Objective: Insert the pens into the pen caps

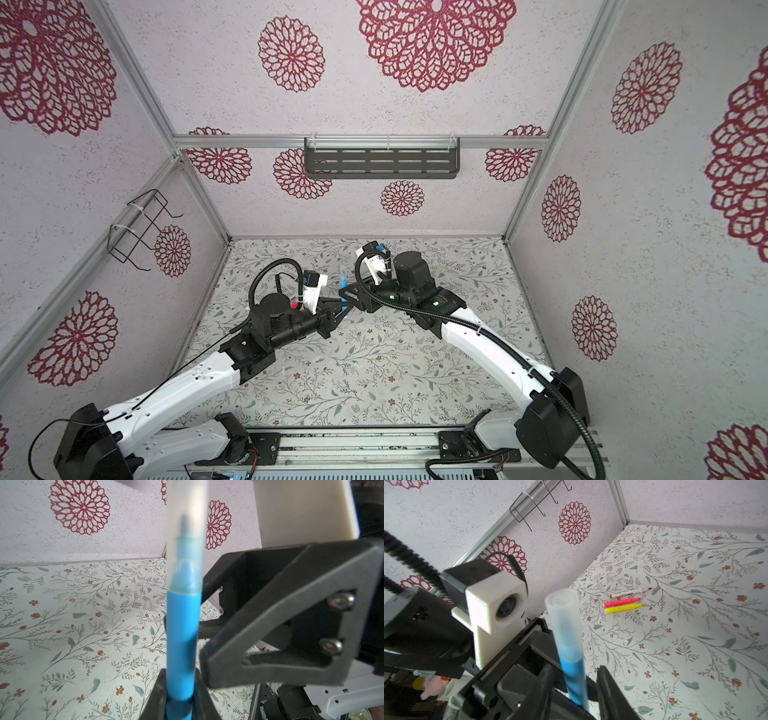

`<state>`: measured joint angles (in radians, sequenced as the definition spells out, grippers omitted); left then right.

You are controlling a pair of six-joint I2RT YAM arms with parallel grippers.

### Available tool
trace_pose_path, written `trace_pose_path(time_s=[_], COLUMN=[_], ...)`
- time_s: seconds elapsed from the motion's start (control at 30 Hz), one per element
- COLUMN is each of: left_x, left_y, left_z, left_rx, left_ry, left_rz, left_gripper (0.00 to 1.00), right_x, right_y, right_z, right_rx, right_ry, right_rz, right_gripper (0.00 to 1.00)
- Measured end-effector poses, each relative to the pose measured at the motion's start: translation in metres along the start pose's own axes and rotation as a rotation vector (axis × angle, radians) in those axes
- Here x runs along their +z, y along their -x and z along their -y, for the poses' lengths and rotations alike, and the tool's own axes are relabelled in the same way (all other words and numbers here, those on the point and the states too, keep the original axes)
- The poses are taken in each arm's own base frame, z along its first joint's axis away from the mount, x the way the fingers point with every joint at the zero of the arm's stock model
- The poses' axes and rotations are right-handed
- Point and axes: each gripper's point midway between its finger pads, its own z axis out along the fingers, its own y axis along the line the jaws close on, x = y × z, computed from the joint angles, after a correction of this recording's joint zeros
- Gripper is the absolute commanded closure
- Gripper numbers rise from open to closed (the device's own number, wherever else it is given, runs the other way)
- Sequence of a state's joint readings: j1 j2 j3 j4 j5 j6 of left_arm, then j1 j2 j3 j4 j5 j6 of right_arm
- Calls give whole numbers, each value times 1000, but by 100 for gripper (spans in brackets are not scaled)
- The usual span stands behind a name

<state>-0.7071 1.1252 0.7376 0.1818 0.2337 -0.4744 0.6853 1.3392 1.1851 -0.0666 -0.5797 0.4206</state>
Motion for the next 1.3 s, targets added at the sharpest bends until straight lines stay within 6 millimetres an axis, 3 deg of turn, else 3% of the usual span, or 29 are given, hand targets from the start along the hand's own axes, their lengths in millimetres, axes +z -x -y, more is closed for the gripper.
trace_pose_path(time_s=[0.23,0.3,0.43,0.67,0.83,0.93,0.97,1.0,1.1,1.2,1.3], left_x=[3,3,5,8,9,9,9,9,10,10,9], left_y=[0,-1,-4,-5,-3,-4,-4,-4,-5,-8,-13], left_z=[0,0,-2,-1,0,0,0,0,-1,-2,-9], left_rx=[-1,-5,-6,-7,-12,-15,-15,-16,-12,-12,-16], left_ry=[-4,-2,0,-5,-10,-8,-8,-7,-6,4,42], left_rz=[2,0,-8,-17,-16,-17,-18,-19,-23,-32,-52], left_gripper=[100,100,100,100,100,100,98,89,53,45,43], right_x=[0,0,2,7,8,8,8,8,8,8,8], right_y=[1,0,-3,-12,-13,-13,-13,-13,-14,-18,-18], right_z=[4,6,7,9,14,15,15,16,17,24,36], right_rx=[4,0,2,15,7,-8,-7,-7,-3,10,29], right_ry=[-9,-12,-11,-7,-24,-30,-32,-34,-43,-82,-145], right_rz=[3,1,-7,-31,-32,-32,-33,-33,-34,-45,-63], right_gripper=[83,82,69,68,90,95,96,96,96,96,97])
